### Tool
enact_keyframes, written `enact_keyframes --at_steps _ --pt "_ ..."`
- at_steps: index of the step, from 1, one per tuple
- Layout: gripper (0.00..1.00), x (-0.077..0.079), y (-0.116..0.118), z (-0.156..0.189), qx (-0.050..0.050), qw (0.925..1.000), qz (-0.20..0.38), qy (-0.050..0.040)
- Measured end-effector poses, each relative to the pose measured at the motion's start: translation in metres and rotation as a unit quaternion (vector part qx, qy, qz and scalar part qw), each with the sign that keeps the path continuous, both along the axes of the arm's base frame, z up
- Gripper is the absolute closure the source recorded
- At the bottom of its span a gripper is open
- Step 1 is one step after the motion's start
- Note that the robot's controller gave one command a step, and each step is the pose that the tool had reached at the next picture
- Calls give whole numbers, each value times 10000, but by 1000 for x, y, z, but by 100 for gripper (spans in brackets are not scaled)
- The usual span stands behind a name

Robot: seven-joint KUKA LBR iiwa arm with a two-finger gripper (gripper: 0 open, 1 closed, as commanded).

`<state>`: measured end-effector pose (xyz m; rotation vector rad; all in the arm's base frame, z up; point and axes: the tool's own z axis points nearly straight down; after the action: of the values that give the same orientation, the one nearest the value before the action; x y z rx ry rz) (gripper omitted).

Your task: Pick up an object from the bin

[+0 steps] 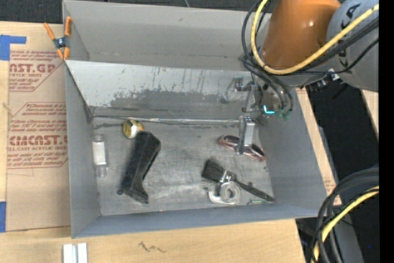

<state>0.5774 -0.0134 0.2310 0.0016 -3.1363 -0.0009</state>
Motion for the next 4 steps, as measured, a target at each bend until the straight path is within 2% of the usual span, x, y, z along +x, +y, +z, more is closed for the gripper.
enact_keyframes --at_steps 1,2,3,4 --pt "0 2 0 4 -1 10000 0 -41" --pt "0 -24 -12 -64 -4 9997 258 -56" --pt "0 -59 -23 -73 3 9998 223 -10" --pt "0 -61 -14 -105 2 9997 -230 -31"
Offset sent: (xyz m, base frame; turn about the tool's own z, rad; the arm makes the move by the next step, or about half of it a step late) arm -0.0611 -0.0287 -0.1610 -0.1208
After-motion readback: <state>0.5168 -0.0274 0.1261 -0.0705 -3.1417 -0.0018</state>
